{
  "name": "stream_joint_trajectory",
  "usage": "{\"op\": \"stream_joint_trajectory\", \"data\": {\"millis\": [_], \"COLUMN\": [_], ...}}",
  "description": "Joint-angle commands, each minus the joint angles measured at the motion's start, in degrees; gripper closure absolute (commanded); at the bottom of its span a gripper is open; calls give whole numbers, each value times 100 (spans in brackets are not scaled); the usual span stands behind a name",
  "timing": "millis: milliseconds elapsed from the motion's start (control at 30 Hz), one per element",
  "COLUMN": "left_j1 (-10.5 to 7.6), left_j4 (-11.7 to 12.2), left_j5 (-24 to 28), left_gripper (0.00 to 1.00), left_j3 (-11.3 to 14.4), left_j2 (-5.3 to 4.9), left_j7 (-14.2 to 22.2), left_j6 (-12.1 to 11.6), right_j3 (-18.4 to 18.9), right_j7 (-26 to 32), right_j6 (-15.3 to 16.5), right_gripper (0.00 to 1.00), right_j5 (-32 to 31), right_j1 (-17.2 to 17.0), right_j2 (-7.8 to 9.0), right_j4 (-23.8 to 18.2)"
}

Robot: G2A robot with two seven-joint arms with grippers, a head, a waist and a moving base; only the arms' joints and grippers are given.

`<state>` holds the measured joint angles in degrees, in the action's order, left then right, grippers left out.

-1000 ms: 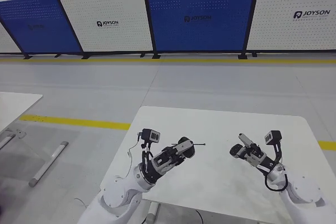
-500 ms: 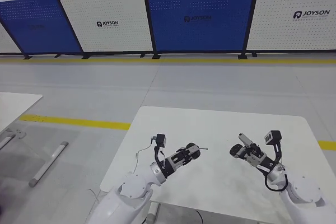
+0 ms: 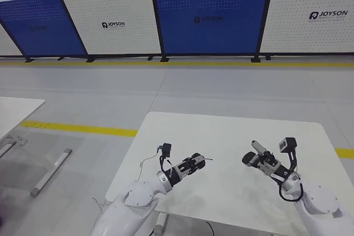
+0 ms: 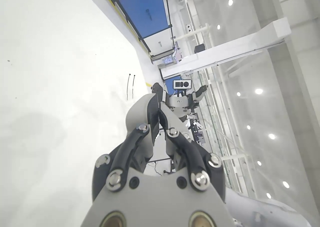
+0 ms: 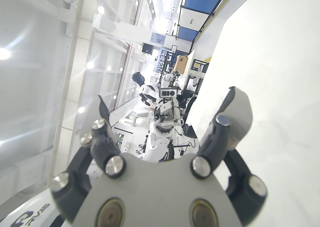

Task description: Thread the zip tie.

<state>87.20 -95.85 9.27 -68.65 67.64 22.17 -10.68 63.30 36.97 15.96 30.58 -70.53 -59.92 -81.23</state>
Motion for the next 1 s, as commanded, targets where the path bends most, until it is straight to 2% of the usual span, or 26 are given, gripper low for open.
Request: {"op": "stream_joint_trajectory", "data": {"millis": [0, 33, 100, 133, 200, 233, 300, 333, 433, 500, 600, 700, 800, 867, 967], "left_j1": [3, -5, -67, -69, 46, 176, 411, 621, 1042, 1217, 1467, 1644, 1728, 1692, 1531], "left_j4": [13, 65, 119, 84, -117, -302, -923, -1295, -2024, -2297, -2583, -2650, -2427, -2152, -1956], "left_j5": [13, 115, 351, 455, 608, 631, 698, 762, 918, 941, 955, 891, 357, -97, -574], "left_gripper": [100, 100, 100, 100, 100, 100, 100, 100, 100, 100, 100, 100, 100, 100, 100], "left_j3": [9, 52, 89, 59, -113, -270, -562, -770, -1208, -1409, -1619, -1750, -1722, -1593, -1413], "left_j2": [2, 9, 12, 5, -29, -57, -93, -112, -129, -124, -92, -52, -14, 0, 11], "left_j7": [-6, 23, 275, 398, 597, 636, 684, 734, 933, 1026, 1087, 1184, 891, 652, 399], "left_j6": [19, 112, 28, -131, -652, -880, -880, -880, -880, -880, -880, -880, -880, -874, -659], "right_j3": [0, 0, 0, 0, 0, 0, 0, 0, 0, 0, 0, 0, 0, 0, 0], "right_j7": [0, 0, 0, 0, 0, 0, 0, 0, 0, 0, 0, 0, 0, 0, 0], "right_j6": [0, 0, 0, 0, 0, 0, 0, 0, 0, 0, 0, 0, 0, 0, 0], "right_gripper": [0, 0, 0, 0, 0, 0, 0, 0, 0, 0, 0, 0, 0, 0, 0], "right_j5": [0, 0, 0, 0, 0, 0, 0, 0, 0, 0, 0, 0, 0, 0, 0], "right_j1": [0, 0, 0, 0, 0, 0, 0, 0, 0, 0, 0, 0, 0, 0, 0], "right_j2": [0, 0, 0, 0, 0, 0, 0, 0, 0, 0, 0, 0, 0, 0, 0], "right_j4": [0, 0, 0, 0, 0, 0, 0, 0, 0, 0, 0, 0, 0, 0, 0]}}
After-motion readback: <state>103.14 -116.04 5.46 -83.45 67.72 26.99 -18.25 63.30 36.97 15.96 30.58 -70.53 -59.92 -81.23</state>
